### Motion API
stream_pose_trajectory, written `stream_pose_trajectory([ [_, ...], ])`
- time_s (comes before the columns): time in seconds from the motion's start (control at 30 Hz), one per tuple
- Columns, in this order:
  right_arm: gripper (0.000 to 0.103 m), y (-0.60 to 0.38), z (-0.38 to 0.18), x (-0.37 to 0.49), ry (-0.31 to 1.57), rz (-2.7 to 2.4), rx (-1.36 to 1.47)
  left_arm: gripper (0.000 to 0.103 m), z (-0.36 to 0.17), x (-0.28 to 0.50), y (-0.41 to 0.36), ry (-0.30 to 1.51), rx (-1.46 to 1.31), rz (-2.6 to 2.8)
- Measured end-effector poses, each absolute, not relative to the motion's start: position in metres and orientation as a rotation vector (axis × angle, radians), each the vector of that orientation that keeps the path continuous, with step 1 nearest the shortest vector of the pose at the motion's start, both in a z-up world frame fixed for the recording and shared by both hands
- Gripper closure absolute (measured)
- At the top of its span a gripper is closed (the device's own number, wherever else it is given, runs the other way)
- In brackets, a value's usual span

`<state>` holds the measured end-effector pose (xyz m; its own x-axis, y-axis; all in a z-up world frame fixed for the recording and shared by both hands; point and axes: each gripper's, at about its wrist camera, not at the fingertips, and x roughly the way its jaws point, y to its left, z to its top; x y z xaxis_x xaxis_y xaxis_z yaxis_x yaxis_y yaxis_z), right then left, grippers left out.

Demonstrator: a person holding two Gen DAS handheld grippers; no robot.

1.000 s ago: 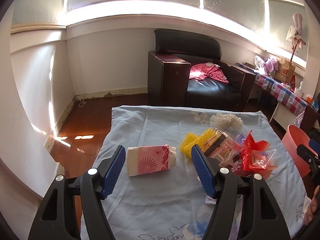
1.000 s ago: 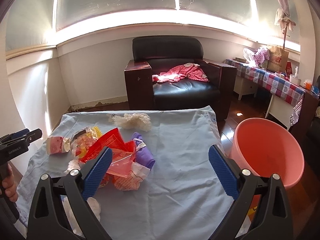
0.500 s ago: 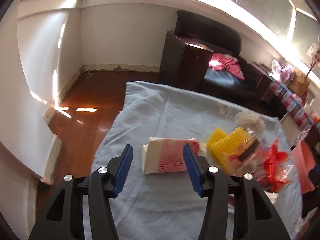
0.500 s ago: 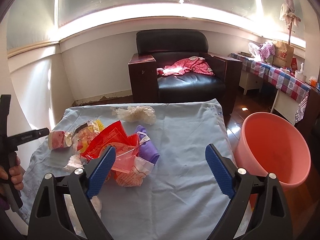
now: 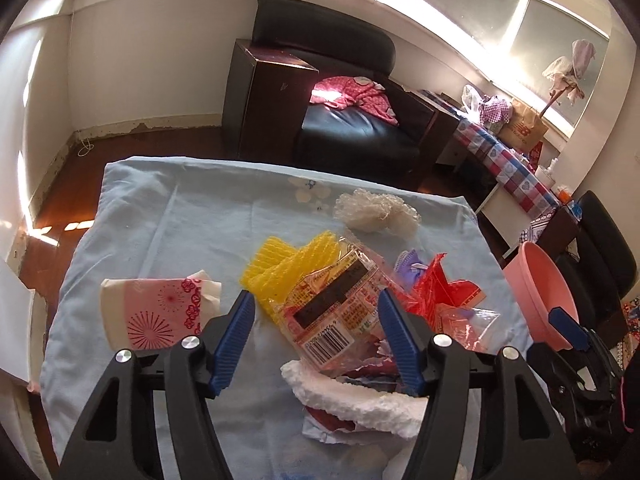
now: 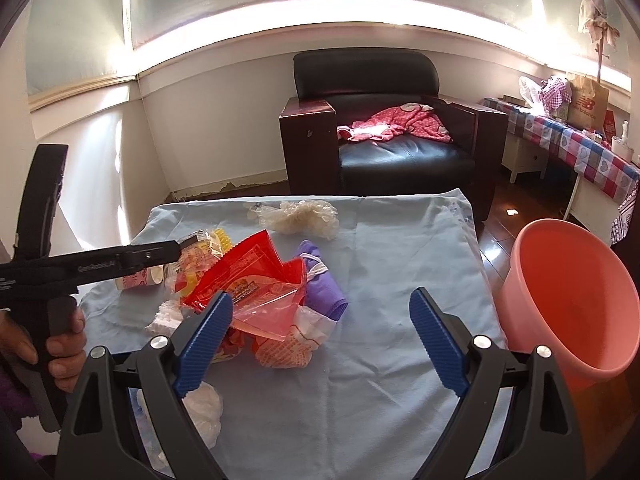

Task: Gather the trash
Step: 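Grasp the clear barcode plastic bag with the left gripper while the right gripper grasps the red chip bag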

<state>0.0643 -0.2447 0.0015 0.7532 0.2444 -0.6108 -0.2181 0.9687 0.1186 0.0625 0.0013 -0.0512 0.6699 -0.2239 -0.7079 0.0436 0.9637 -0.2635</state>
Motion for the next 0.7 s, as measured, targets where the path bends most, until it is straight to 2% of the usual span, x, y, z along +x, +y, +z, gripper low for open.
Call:
stream_pose_trajectory([
  [0.13,0.013,-0.244,0.0,0.064,0.682,0.276,0.045,0.043,-0.068,0.077,-0.004,0.886,-0.261,-0.159],
  [0.17,0.013,-0.243,0.0,0.065,0.685,0.282,0.045,0.049,-0.071,0.078,-0.004,0.894,-0.271,-0.166],
  [0.23,0.013,-0.242,-0.002,0.066,0.693,0.3,0.051,0.055,-0.074,0.079,-0.005,0.901,-0.275,-0.178],
  [0.3,0.013,-0.242,-0.004,0.069,0.707,0.316,0.07,0.074,-0.075,0.079,-0.005,0.898,-0.272,-0.187],
  [0.47,0.013,-0.246,-0.009,0.077,0.744,0.347,0.138,0.084,-0.067,0.069,-0.001,0.862,-0.297,-0.207],
  [0.7,0.027,-0.247,-0.015,0.097,0.797,0.397,0.231,0.086,-0.057,0.055,0.003,0.824,-0.279,-0.213],
])
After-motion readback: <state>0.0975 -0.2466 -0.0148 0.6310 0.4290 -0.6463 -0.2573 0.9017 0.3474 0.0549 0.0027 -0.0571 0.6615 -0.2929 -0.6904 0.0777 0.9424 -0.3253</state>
